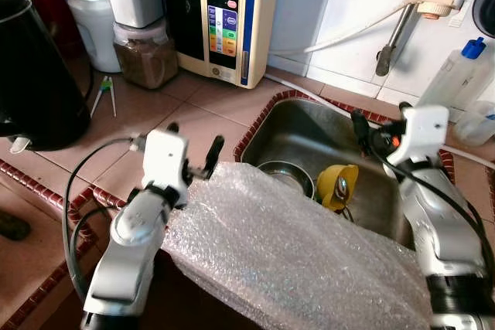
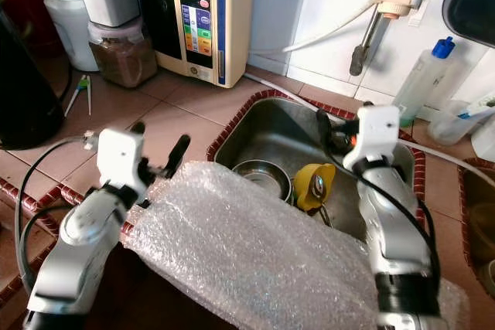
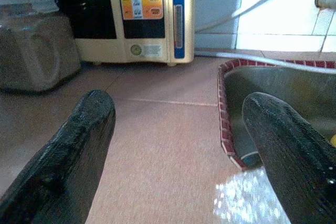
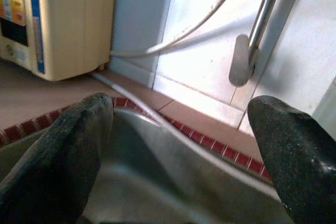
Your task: Kitchen organization
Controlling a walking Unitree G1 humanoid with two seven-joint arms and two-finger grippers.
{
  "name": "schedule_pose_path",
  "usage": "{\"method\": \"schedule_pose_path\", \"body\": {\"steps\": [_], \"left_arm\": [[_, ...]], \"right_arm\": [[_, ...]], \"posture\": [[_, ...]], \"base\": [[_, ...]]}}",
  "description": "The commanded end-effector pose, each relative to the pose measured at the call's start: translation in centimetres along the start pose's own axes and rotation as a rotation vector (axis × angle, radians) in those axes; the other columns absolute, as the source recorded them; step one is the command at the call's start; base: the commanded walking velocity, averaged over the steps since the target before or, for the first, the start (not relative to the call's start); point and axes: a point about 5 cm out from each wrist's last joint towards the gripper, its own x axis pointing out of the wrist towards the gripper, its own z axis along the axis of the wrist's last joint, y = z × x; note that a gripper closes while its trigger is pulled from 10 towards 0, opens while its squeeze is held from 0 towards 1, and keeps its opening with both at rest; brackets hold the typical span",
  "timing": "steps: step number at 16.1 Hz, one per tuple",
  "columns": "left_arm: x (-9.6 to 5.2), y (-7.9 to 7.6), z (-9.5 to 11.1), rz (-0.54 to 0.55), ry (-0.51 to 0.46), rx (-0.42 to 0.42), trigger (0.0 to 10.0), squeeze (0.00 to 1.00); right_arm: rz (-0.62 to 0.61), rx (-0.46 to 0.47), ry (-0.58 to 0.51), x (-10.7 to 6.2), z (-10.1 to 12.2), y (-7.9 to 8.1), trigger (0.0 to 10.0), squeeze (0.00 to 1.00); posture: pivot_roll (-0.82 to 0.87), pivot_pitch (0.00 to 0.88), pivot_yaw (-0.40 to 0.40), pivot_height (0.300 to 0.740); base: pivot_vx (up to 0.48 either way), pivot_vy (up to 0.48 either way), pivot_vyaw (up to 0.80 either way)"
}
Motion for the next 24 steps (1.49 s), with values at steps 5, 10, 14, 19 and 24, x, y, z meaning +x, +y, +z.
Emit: {"method": "schedule_pose_path", "body": {"steps": [5,10,14,19,24], "left_arm": [[-2.3,-0.2,-0.5,0.03,0.052,-0.015,10.0,0.0],[-2.0,-0.4,0.2,0.013,0.051,-0.039,10.0,0.0],[-1.7,-0.4,1.1,0.027,0.048,-0.104,10.0,0.0],[-1.8,-0.8,2.0,0.005,0.039,-0.102,10.0,0.0],[-2.1,-1.0,1.7,0.001,0.059,-0.078,10.0,0.0]], "right_arm": [[-0.01,0.053,0.078,-3.0,-0.8,0.9,10.0,0.0],[-0.01,0.089,0.105,-3.0,-0.7,1.6,10.0,0.0],[-0.009,0.112,0.106,-3.0,-0.6,2.0,10.0,0.0],[0.004,0.123,0.103,-3.0,-0.5,2.5,10.0,0.0],[-0.001,0.131,0.094,-2.7,-0.3,2.7,10.0,0.0]], "posture": [[-0.05,0.003,-0.051,0.74],[-0.05,0.005,-0.042,0.74],[-0.05,0.008,-0.037,0.74],[-0.05,0.015,-0.027,0.74],[-0.05,0.016,-0.028,0.74]], "base": [[0.0,0.0,-0.14],[0.0,0.0,-0.78],[0.0,0.0,-0.54],[0.0,0.0,0.0],[0.0,0.0,0.0]]}}
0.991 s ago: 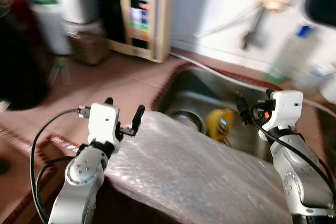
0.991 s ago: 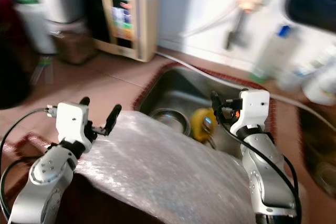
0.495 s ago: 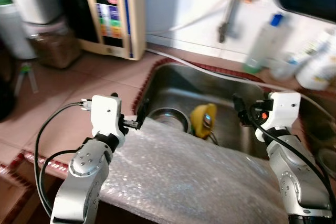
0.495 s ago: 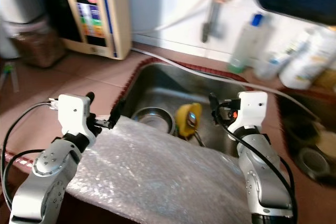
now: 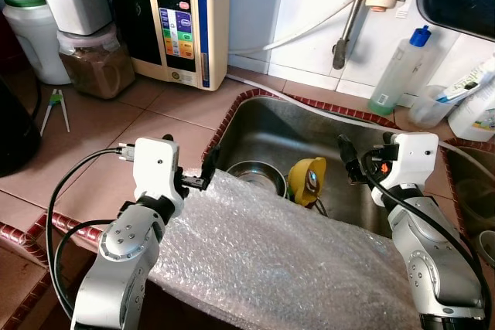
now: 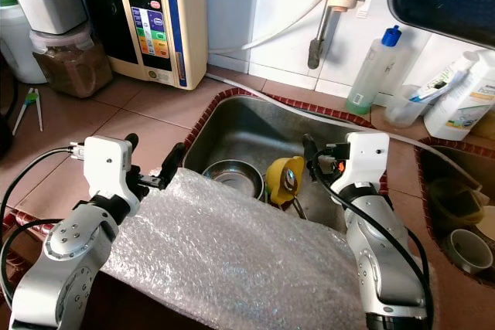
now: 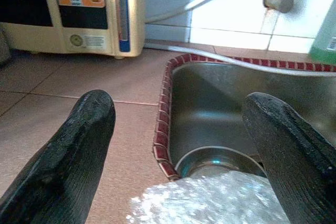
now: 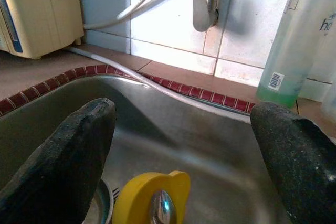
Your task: Kitchen organization
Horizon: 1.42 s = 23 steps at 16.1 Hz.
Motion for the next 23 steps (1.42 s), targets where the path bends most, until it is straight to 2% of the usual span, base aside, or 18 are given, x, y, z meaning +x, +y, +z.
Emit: {"method": "schedule_pose_path", "body": {"steps": [1,23], "left_arm": [[-0.17,-0.21,0.22,-0.003,0.001,0.009,10.0,0.0],[0.22,-0.48,-0.05,-0.027,0.039,0.018,10.0,0.0]], "right_arm": [[-0.011,0.0,-0.016,0.2,0.55,-0.07,10.0,0.0],[-0.061,0.064,-0.014,1.07,0.37,-0.07,10.0,0.0]], "posture": [[-0.05,0.016,-0.028,0.74],[-0.05,0.011,-0.022,0.74]], "base": [[0.0,0.0,0.0],[-0.022,0.0,0.0]]}}
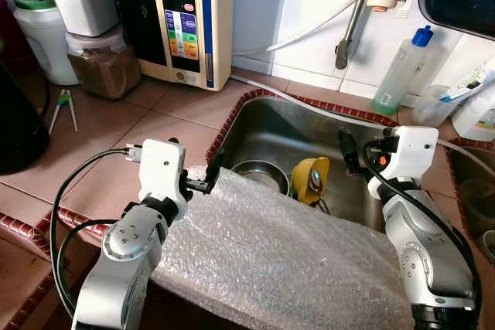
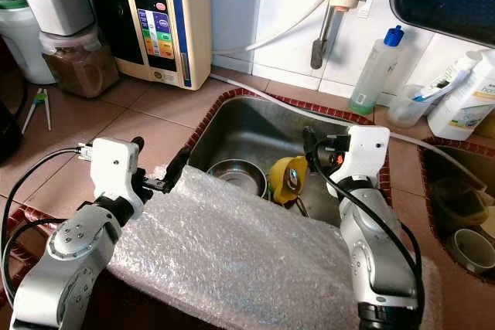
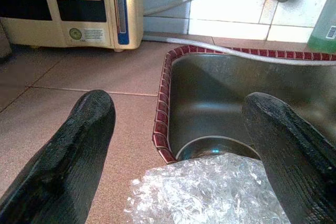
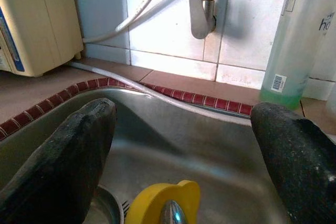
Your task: Kitchen organization
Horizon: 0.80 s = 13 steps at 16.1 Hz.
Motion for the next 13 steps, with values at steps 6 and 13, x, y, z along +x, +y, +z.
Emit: {"method": "schedule_pose_path", "body": {"steps": [6,13], "left_arm": [[0.18,-0.11,0.13,-0.009,0.004,0.01,10.0,0.0],[0.33,-0.17,0.11,-0.016,0.008,0.009,10.0,0.0]], "right_arm": [[-0.019,0.015,0.006,0.27,-0.06,-0.32,10.0,0.0],[-0.022,0.018,0.002,0.43,-0.02,-0.38,10.0,0.0]], "posture": [[-0.05,0.008,-0.024,0.74],[-0.05,0.005,-0.023,0.74]], "base": [[-0.273,0.0,0.0],[-0.276,0.0,0.0]]}}
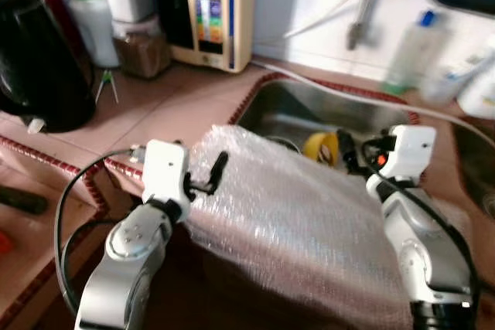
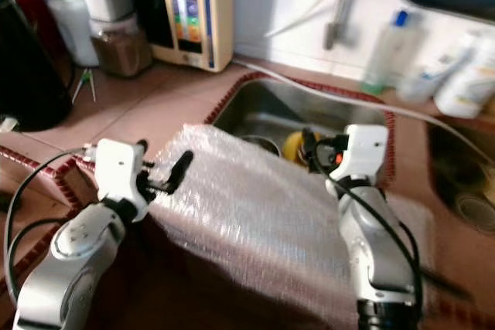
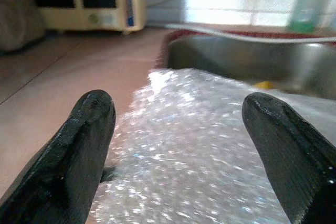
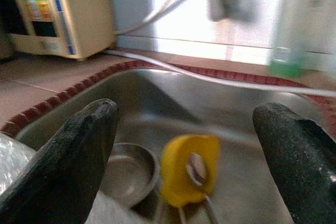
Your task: Kitchen organization
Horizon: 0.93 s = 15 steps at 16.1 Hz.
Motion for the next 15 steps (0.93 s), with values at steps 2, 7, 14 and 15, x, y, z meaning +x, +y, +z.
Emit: {"method": "schedule_pose_path", "body": {"steps": [2,7,14,15], "left_arm": [[-0.08,0.27,-0.17,0.009,0.014,0.007,10.0,0.0],[0.09,0.02,-0.26,-0.001,0.016,0.003,10.0,0.0],[0.55,-0.15,-0.35,-0.001,0.014,-0.007,10.0,0.0],[0.62,-0.18,-0.36,-0.005,0.011,-0.008,10.0,0.0]], "right_arm": [[-0.007,0.008,-0.006,0.08,0.19,-0.04,10.0,0.0],[-0.009,0.008,-0.007,0.14,0.22,-0.09,10.0,0.0],[-0.011,-0.001,-0.013,0.48,0.53,-0.4,10.0,0.0],[-0.01,-0.002,-0.015,0.55,0.53,-0.39,10.0,0.0]], "posture": [[-0.05,0.004,-0.023,0.74],[-0.06,0.0,-0.024,0.74],[-0.06,0.0,-0.033,0.74],[-0.06,0.0,-0.034,0.74]], "base": [[-0.276,0.0,0.0],[-0.28,0.0,0.0],[-0.298,0.0,0.0],[-0.3,0.0,0.0]]}}
